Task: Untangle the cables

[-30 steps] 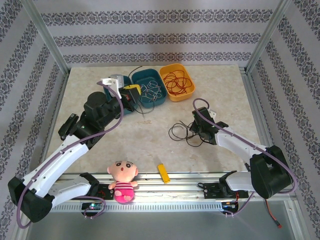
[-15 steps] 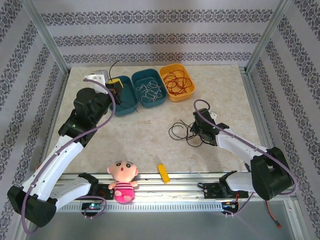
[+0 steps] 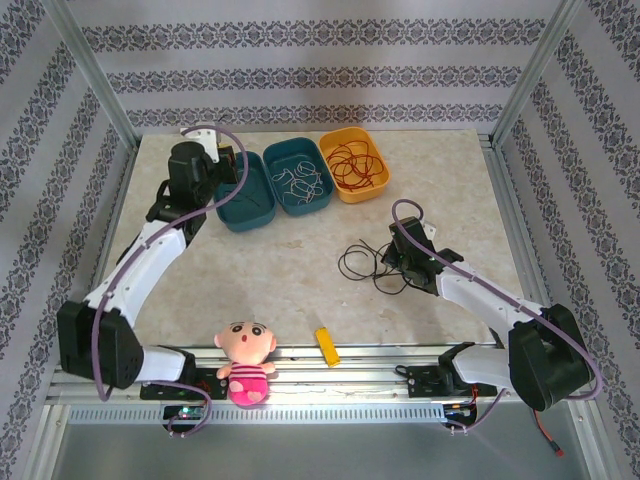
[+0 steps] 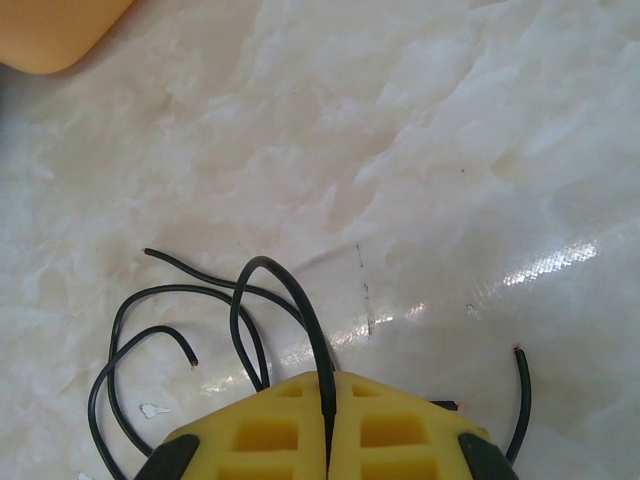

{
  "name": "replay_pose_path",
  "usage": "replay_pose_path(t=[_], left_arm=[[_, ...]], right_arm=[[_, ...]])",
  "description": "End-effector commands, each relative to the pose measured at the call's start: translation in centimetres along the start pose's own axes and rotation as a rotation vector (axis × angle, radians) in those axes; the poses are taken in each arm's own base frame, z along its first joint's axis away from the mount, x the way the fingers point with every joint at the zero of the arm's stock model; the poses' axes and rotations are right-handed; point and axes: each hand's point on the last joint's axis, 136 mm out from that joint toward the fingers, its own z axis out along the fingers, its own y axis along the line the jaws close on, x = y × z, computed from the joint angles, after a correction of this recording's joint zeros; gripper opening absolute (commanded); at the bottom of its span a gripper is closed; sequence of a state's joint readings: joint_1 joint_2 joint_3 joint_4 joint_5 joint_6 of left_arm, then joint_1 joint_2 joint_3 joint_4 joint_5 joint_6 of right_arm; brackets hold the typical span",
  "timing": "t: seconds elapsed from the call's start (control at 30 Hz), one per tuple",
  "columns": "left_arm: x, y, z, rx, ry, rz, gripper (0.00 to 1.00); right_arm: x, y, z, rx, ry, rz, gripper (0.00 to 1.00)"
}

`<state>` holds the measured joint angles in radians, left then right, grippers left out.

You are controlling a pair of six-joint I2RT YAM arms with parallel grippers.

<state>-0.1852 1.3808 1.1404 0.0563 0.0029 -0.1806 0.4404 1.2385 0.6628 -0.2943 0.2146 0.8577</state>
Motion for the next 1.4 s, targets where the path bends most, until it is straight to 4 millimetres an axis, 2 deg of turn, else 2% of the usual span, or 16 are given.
replay_pose_path(t=[0.0, 0.17, 0.5, 0.63, 0.87, 0.97, 1.07, 1.17, 1.37], left_arm=[[-2.6, 0.2, 1.2, 0.006, -0.069, 0.043, 0.0], [-0.1, 0.9, 4.2, -0.001, 0.008, 0.056, 0.0], [6.8, 3.1, 10.4, 0.02, 0.214, 0.046, 0.0], [9.3, 3.5, 11.7, 0.036, 0.292, 0.026, 0.0], [14.0, 4.8, 13.4, 0.048, 0.453, -0.068, 0.09], [15.5, 4.7, 13.7, 0.058, 0.507, -0.091, 0.18], [16.0, 5.0, 13.8, 0.048, 0.528, -0.105, 0.3], [16.1, 5.0, 13.8, 0.042, 0.537, -0.115, 0.46], [16.0, 5.2, 13.4, 0.019, 0.564, -0.133, 0.62]], right_arm=[[-0.1, 0.2, -0.4, -0.021, -0.01, -0.003, 0.0], [-0.1, 0.4, -0.4, -0.025, -0.01, -0.002, 0.0], [0.0, 0.8, -0.4, -0.032, -0.007, -0.011, 0.0], [0.1, 0.8, -0.4, -0.031, -0.007, -0.008, 0.0], [-0.1, 1.1, -0.4, -0.033, -0.006, -0.014, 0.0], [-0.3, 1.3, -0.5, -0.035, -0.006, -0.018, 0.0], [-0.4, 1.5, -0.5, -0.038, -0.006, -0.019, 0.0], [-0.6, 1.6, -0.6, -0.039, -0.008, -0.02, 0.0], [-0.6, 1.7, -0.6, -0.038, -0.01, -0.022, 0.0]])
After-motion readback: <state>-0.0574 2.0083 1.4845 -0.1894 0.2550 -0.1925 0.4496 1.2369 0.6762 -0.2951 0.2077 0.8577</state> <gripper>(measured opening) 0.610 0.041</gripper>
